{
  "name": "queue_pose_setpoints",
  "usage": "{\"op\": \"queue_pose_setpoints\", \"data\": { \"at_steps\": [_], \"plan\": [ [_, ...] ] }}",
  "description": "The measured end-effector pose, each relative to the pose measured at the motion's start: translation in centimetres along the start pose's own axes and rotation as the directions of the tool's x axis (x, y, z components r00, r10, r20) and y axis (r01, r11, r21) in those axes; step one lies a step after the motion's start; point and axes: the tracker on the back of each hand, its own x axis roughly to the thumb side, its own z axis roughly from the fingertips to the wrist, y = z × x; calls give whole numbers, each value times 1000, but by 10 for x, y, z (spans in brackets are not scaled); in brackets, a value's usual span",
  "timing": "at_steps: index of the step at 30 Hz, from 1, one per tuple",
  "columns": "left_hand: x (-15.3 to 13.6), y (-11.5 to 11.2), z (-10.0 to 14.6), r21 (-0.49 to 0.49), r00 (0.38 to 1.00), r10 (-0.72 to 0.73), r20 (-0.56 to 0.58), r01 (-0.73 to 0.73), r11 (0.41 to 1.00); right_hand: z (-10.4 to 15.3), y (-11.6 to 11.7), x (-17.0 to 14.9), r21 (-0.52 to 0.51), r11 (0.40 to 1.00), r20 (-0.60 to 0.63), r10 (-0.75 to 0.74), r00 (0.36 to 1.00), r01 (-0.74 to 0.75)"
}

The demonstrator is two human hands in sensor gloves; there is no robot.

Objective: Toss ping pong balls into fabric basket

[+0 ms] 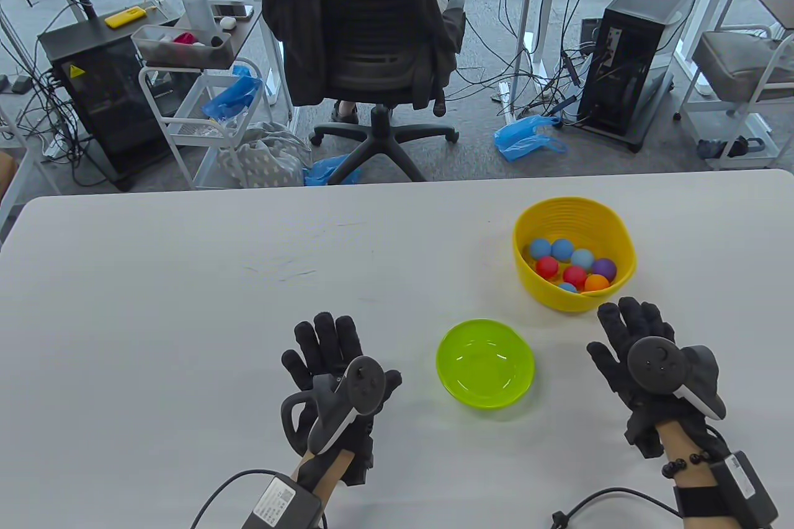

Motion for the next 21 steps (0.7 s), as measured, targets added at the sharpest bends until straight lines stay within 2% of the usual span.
{"op": "queue_pose_setpoints", "data": {
  "at_steps": [8,21],
  "plan": [
    [1,1,6,20,1000,-10,9,10,1000,4,-6,1,-30,999,-6,-31,1000,30],
    [0,5,8,34,999,24,28,-25,999,1,0,0,-7,1000,-23,4,1000,-4]
  ]
}}
